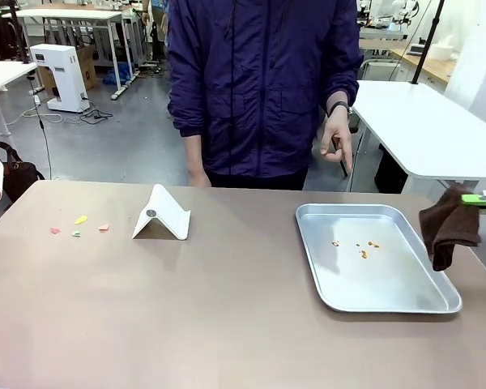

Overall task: Clean the surface of the table.
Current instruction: If a person points to the right, clean the right side of the table with your right hand, and if they point to the left, clean the left side with your left hand.

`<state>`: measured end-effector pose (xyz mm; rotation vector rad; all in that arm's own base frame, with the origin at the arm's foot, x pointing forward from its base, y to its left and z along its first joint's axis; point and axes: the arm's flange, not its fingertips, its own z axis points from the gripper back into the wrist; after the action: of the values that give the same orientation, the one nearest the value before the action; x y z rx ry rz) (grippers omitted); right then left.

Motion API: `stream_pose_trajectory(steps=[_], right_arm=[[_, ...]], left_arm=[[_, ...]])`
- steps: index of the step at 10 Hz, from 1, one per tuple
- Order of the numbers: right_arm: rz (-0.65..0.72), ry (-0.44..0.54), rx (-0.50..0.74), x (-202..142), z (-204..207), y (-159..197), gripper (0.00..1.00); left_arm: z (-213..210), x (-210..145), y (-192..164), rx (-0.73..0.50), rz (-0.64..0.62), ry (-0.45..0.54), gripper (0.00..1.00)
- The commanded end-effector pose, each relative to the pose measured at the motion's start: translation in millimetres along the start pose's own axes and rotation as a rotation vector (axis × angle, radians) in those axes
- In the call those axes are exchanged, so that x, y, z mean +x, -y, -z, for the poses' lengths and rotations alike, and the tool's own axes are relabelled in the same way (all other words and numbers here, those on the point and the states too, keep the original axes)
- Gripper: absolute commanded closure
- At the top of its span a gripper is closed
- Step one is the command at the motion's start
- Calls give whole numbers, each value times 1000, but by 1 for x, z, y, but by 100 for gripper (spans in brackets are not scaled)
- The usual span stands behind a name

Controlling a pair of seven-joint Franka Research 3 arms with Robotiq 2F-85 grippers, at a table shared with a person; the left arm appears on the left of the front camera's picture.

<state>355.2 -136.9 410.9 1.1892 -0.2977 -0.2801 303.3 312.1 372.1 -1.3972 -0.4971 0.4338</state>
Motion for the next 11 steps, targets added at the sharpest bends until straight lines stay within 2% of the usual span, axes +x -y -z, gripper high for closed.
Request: stream_pose_trajectory(steps=[1,3,5,7,9,11], right_arm=[[-156,-118,-140,13,19,-22,93],[-281,-175,-341,35,52,-24,93],[-383,-212,-402,53,78,-20,93],[-400,-166,-428,72,99,-11,93],[-370,-54,-489,89,120,4,93],[-363,-68,-510,99,142,15,93]], left_arm=[[-1,-2,2,-13,17,-8,100],[-1,-2,2,-13,17,-8,100],[-1,-2,2,-13,17,-8,100],[-1,-2,2,-13,17,-8,100],[-1,-2,2,-13,17,-8,100],[-1,-2,2,-13,17,-8,100]])
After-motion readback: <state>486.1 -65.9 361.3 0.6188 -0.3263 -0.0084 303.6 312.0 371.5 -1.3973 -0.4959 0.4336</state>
